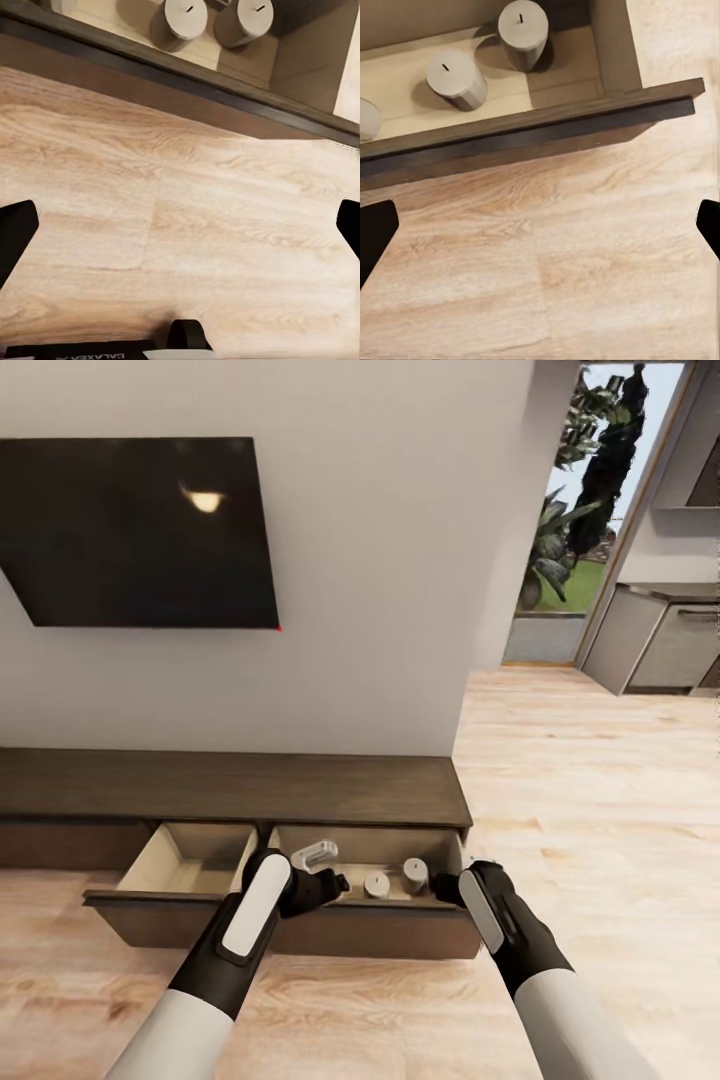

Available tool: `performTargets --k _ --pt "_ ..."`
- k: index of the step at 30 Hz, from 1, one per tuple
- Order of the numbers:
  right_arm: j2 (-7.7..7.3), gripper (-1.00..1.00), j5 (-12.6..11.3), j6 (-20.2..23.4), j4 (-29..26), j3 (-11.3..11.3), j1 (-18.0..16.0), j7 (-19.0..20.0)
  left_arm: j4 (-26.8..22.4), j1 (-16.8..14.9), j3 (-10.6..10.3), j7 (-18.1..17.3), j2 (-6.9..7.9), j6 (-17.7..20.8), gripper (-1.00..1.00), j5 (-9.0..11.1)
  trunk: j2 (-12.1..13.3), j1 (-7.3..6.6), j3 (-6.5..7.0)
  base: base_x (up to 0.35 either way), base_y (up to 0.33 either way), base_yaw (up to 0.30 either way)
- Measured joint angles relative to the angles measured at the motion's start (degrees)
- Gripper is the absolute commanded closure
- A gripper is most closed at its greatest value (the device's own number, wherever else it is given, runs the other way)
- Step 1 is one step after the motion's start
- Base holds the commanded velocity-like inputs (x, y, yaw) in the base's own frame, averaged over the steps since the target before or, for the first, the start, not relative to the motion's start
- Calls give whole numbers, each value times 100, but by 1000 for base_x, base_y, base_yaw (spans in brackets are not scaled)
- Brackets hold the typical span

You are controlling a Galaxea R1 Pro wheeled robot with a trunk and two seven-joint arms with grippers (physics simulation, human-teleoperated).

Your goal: Place each of the two pumpkins and all three candles from the living room inside a cabinet in the living room (use any cabinet), then make sure every cabinet is closed, and position the cauldron so it is next to a table in the living room.

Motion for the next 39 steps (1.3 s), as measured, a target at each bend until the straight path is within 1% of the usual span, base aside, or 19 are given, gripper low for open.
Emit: performTargets --k 12,16,20,23,25,31,32,33,35,36,37,38,39 --pt "1 -100 0 -8 58 1 1 3 2 7 -14 2 0 -34 -100 -33 0 0 0 -349 0 0" --pt "1 -100 8 -16 61 9 1 4 2 14 -24 1 0 -96 -100 -152 -159 87 -71 -349 0 0" --pt "-7 -100 15 -33 62 2 1 8 24 27 -20 -1 15 -286 -100 -207 -320 173 -143 -199 0 0" --pt "-8 -100 30 -54 62 5 1 8 127 32 -25 -3 103 -510 -100 -217 -440 238 -197 -40 0 0" --pt "-2 -100 51 -77 78 12 1 10 194 32 -32 -15 173 -743 -100 -214 -520 281 -233 -10 0 0" --pt "1 -100 83 -192 205 17 1 8 260 34 -50 -47 231 -904 -100 -242 -761 413 -341 -2 0 0" --pt "1 -100 81 -246 211 17 1 10 286 34 -54 -59 236 -934 -100 -297 -801 435 -359 0 0 0" --pt "1 -100 80 -290 217 19 1 9 326 34 -61 -74 236 -984 -100 -399 -841 457 -377 0 0 0" --pt "1 -100 83 -342 240 23 1 9 433 34 -151 -96 236 -1155 -100 -703 -922 501 -412 0 0 0" --pt "4 -100 84 -357 260 24 1 8 485 34 -240 -108 236 -1278 -100 -862 -962 523 -430 0 0 0" --pt "7 -100 88 -377 306 30 1 8 563 34 -411 -142 233 -1478 -100 -1036 -963 524 -431 0 0 0" --pt "8 -100 90 -403 349 50 1 8 623 34 -525 -167 237 -1614 -100 -1108 -963 524 -431 0 0 0" --pt "9 -100 87 -486 420 131 1 8 745 33 -637 -189 236 -1789 -100 -1168 -963 524 -431 0 0 0"
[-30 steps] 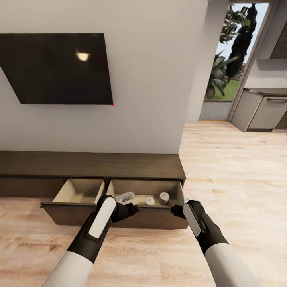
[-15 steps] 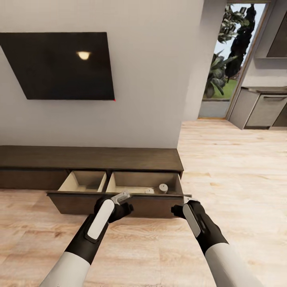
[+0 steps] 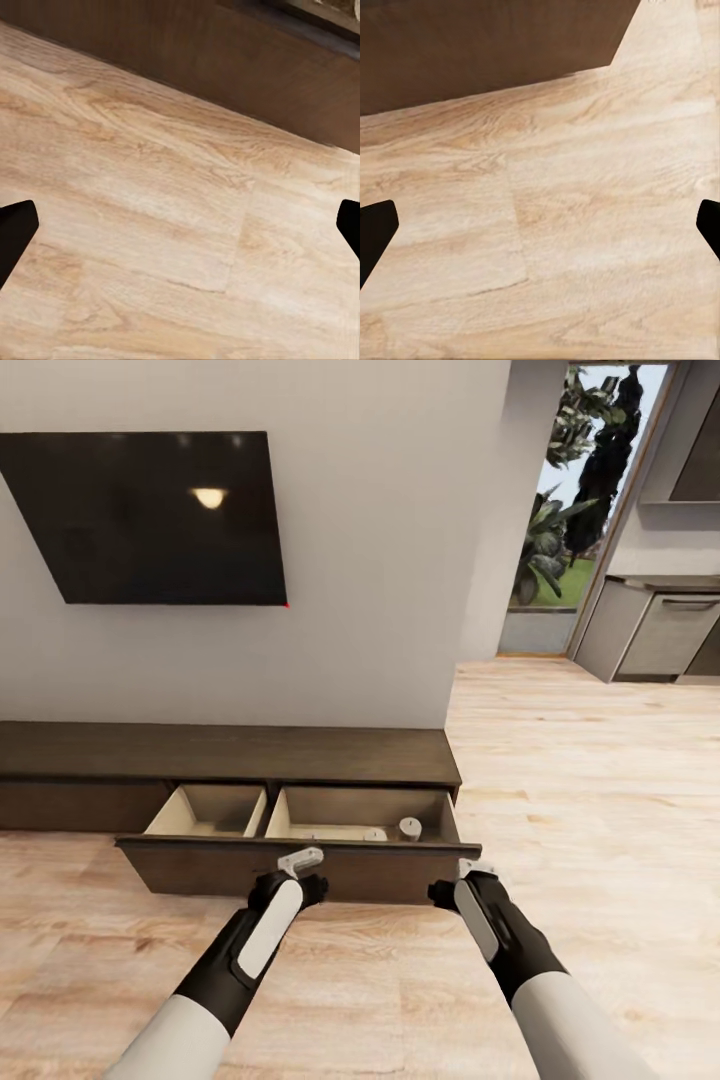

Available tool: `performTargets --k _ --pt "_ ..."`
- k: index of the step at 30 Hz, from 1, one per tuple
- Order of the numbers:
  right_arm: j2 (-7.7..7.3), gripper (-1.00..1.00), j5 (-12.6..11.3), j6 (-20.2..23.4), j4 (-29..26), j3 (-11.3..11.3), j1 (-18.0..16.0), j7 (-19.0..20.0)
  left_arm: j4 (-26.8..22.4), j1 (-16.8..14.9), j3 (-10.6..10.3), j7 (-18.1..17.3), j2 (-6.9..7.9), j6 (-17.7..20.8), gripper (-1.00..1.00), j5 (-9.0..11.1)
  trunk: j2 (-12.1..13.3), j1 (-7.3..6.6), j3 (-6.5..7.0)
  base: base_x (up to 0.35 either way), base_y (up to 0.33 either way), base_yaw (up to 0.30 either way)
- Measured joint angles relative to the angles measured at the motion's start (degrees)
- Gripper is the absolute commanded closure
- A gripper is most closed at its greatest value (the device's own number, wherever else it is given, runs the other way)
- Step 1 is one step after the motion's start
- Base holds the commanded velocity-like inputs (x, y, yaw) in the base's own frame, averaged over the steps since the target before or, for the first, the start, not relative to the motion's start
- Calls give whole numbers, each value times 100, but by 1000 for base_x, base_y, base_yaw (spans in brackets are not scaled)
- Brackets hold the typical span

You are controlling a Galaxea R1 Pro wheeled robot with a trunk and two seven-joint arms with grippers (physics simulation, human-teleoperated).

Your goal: Place each of the two pumpkins and all three candles from the living room inside a cabinet in the living room (use any cabinet), then make sure every cabinet is closed, and position the cauldron so it is next to a table in the living room.

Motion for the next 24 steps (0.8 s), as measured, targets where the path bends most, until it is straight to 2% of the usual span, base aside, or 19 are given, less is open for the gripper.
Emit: performTargets --k 5,14,18,20,22,24 --pt "1 -100 -6 -229 190 417 0 -1 236 0 -120 -21 0 -268 -100 -60 -39 21 -17 0 0 0" --pt "-66 -100 13 -287 214 479 0 -1 381 1 -121 -23 7 -312 -100 -86 -400 219 -179 0 0 0" --pt "-63 -100 10 -572 230 492 0 2 555 1 -138 -25 8 -779 -100 -105 -560 307 -251 0 0 0" --pt "-61 -100 11 -642 238 489 0 2 709 0 -148 -24 3 -989 -100 -175 -640 351 -287 0 0 0" --pt "-60 -100 13 -715 250 489 0 4 1030 -3 -176 -58 -11 -1244 -100 -347 -721 395 -323 0 0 0" --pt "-74 -100 12 -776 259 487 0 7 1270 -9 -203 -288 -16 -1617 -100 -541 -722 395 -323 0 0 0"
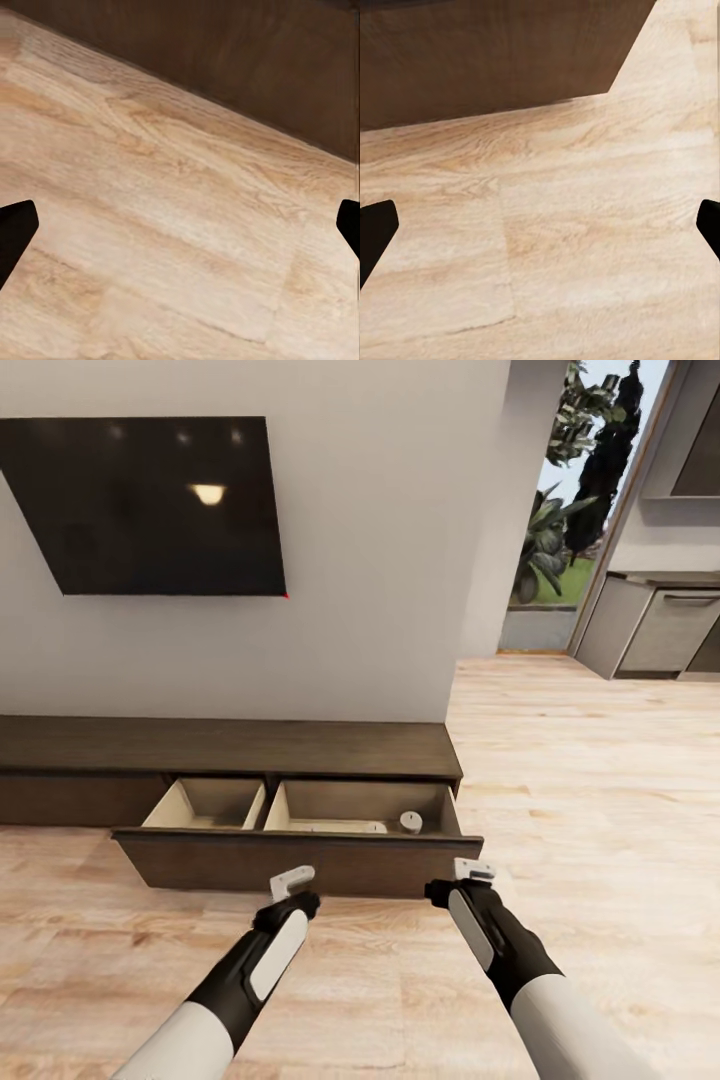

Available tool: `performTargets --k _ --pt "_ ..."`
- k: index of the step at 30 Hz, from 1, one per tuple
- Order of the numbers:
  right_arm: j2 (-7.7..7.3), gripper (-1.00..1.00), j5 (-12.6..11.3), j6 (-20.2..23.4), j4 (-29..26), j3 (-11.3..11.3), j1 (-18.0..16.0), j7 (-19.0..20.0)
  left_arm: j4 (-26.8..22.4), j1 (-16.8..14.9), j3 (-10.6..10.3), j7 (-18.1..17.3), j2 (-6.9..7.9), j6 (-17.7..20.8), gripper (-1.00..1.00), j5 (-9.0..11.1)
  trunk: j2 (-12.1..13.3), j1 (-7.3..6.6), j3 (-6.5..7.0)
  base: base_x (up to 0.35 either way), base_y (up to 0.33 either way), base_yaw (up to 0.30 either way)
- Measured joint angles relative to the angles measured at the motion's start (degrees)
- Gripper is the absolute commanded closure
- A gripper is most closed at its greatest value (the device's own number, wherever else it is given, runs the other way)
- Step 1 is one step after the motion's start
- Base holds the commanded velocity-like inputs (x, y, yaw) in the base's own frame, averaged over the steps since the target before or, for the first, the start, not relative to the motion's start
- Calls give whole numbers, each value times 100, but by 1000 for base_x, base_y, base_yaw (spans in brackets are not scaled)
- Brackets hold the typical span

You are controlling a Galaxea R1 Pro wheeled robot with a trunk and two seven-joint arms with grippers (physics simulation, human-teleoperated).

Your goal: Place each of the two pumpkins and all three candles from the living room inside a cabinet in the living room (use any cabinet), then make sure every cabinet is closed, and position the cauldron so it is next to a table in the living room.

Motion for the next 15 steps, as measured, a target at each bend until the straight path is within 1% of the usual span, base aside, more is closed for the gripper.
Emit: performTargets --k 2,4,5,7,8,11,13,15 --pt "-8 -100 -2 -30 6 -5 -5 1 155 -5 -17 -473 -8 -412 -100 -208 0 0 0 0 0 0" --pt "-6 -100 2 -52 22 5 -7 1 264 -7 -26 -917 -16 -668 -100 -436 0 0 0 0 0 0" --pt "-5 -100 5 -59 28 14 -8 2 350 -7 -9 -1126 -5 -767 -100 -613 0 0 0 0 0 0" --pt "-4 -100 10 -64 32 21 -8 3 421 -8 7 -1264 6 -908 -100 -762 0 0 0 0 0 0" --pt "-6 -100 12 -65 30 23 -9 3 445 -8 -3 -1312 6 -1098 -100 -813 0 0 0 0 0 0" --pt "-13 -100 13 -72 29 36 -9 2 474 -8 -31 -1347 5 -1471 -100 -843 -119 65 -53 0 0 0" --pt "-13 -100 17 -97 31 61 -7 5 483 -8 -40 -1353 5 -1575 -100 -851 -199 109 -89 0 0 0" --pt "-13 -100 26 -285 33 87 -8 6 486 -8 -46 -1354 5 -1618 -100 -859 -279 153 -125 0 0 0"
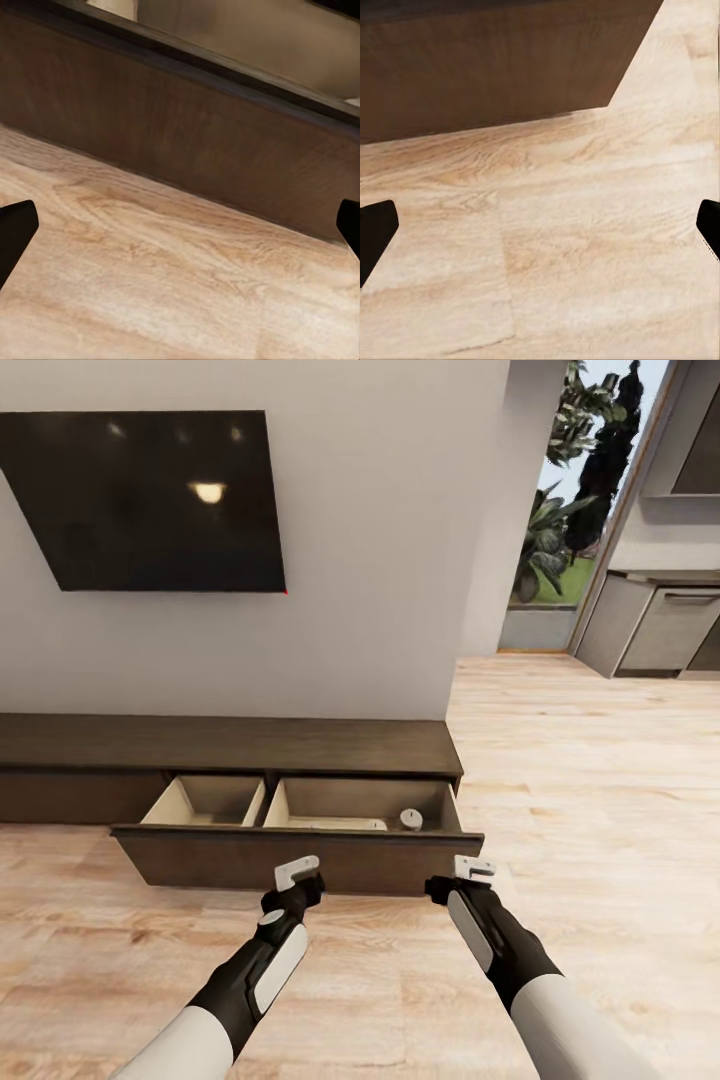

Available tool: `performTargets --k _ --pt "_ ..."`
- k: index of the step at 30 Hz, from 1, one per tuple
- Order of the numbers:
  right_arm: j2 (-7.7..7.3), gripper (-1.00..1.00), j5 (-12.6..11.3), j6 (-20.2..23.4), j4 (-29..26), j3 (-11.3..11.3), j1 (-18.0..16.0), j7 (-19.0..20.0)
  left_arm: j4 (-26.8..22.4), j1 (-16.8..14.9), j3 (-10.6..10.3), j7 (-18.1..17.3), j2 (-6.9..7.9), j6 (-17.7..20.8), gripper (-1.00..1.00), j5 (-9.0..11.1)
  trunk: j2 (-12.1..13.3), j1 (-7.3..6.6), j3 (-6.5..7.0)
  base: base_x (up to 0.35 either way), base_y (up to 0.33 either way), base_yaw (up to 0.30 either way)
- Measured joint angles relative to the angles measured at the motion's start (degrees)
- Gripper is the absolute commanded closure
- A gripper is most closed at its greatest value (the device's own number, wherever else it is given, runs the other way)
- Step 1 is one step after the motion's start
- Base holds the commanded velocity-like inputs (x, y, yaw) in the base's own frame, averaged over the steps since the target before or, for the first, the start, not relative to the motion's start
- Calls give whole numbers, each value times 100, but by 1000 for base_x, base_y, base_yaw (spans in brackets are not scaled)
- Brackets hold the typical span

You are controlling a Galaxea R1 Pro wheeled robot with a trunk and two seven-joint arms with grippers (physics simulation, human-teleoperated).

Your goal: Place each of the two pumpkins and all three candles from the living room inside a cabinet in the living room (use any cabinet), then make sure every cabinet is closed, and position the cauldron so it is next to a table in the living room.

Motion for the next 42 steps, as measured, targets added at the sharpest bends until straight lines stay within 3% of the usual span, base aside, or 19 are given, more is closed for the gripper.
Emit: performTargets --k 4,9,17,31,42 --pt "2 -100 41 -541 9 206 1 -3 2 0 -3 -2 0 -25 -100 -7 -160 88 -72 0 0 0" --pt "22 -100 59 -711 35 447 0 -8 2 0 -15 -8 0 -29 -100 -26 -361 198 -162 0 0 0" --pt "70 -100 55 -862 38 509 1 -9 2 0 -6 -9 -2 -38 -100 -275 -682 374 -305 0 0 0" --pt "95 -100 26 -1211 78 668 0 -11 2 0 9 -6 -2 -39 -100 -302 -1243 681 -557 0 0 0" --pt "347 -100 25 -1256 300 663 0 -11 2 0 -7 -1 0 -37 -100 -305 -1685 923 -754 0 0 0"
